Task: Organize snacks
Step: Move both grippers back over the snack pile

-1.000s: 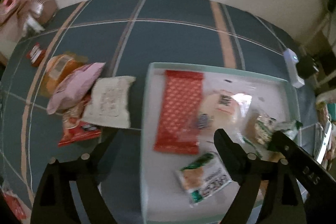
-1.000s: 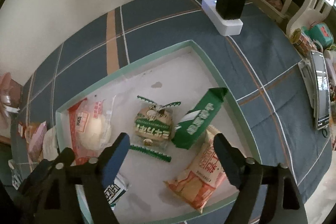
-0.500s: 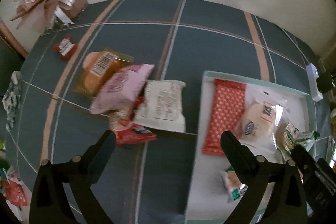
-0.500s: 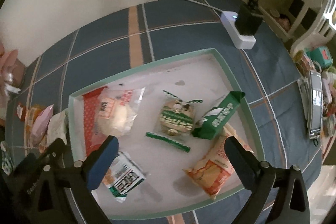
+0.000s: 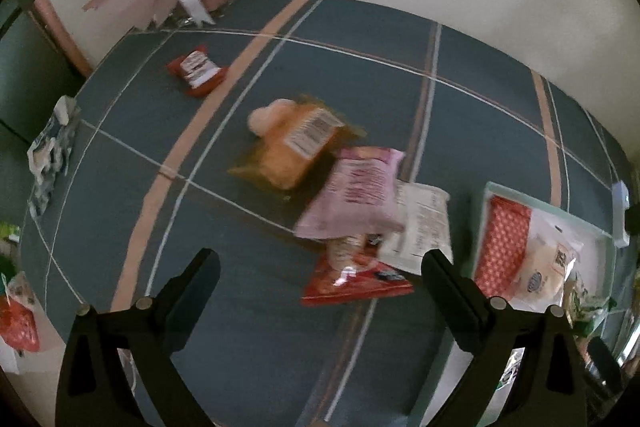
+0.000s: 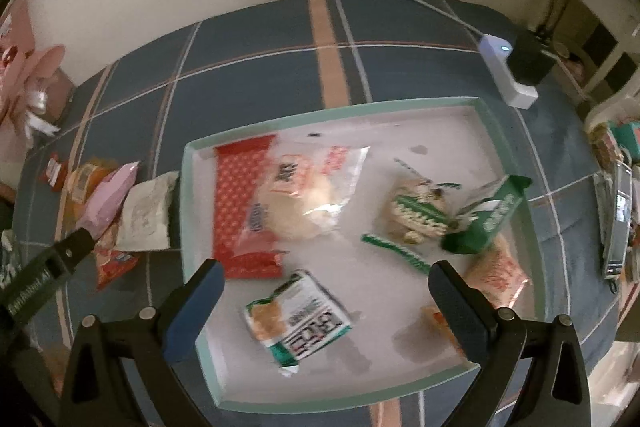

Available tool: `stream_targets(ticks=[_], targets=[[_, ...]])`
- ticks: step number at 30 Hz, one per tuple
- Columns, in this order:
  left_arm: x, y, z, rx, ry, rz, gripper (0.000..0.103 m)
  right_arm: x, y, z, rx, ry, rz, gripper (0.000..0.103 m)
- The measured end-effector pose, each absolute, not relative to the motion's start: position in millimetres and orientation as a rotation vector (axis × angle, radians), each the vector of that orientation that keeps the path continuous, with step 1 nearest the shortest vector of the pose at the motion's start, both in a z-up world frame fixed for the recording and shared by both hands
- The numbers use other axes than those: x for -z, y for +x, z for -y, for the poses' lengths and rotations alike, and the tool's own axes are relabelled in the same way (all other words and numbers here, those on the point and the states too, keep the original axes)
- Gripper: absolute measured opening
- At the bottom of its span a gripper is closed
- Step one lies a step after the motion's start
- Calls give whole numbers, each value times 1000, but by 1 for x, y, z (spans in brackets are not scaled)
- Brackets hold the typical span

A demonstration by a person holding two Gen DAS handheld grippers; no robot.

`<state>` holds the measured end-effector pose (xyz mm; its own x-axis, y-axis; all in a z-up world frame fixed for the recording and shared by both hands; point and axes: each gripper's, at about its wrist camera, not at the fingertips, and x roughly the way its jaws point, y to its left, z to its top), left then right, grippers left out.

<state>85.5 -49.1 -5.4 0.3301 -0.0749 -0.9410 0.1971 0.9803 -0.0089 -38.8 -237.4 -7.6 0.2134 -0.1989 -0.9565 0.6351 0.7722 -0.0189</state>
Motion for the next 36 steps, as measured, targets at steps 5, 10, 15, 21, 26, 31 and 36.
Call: stream_targets(ticks=[5, 10, 15, 21, 26, 31, 36], targets=[[-1, 96, 26, 148, 89, -1222, 101, 5, -29, 220, 542, 420, -1213, 103], [-12, 100, 5, 127, 69, -1223, 101, 3, -17, 194, 453, 402, -1197, 103], [-15, 104, -16, 110, 54, -1216, 101, 3, -4, 165, 390, 367, -1196, 103], [-14, 107, -20, 131, 25, -1222, 101, 5, 4, 152, 358, 347, -1184, 103], [-11, 112, -10, 168, 34, -1227, 101, 9, 9, 163, 380, 369, -1188, 103], [-10, 120, -5, 174, 21, -1222, 101, 12, 18, 171, 394, 359, -1216, 103], [-8, 126, 6, 187, -6, -1240, 101, 12, 25, 182, 403, 381, -1207, 103]])
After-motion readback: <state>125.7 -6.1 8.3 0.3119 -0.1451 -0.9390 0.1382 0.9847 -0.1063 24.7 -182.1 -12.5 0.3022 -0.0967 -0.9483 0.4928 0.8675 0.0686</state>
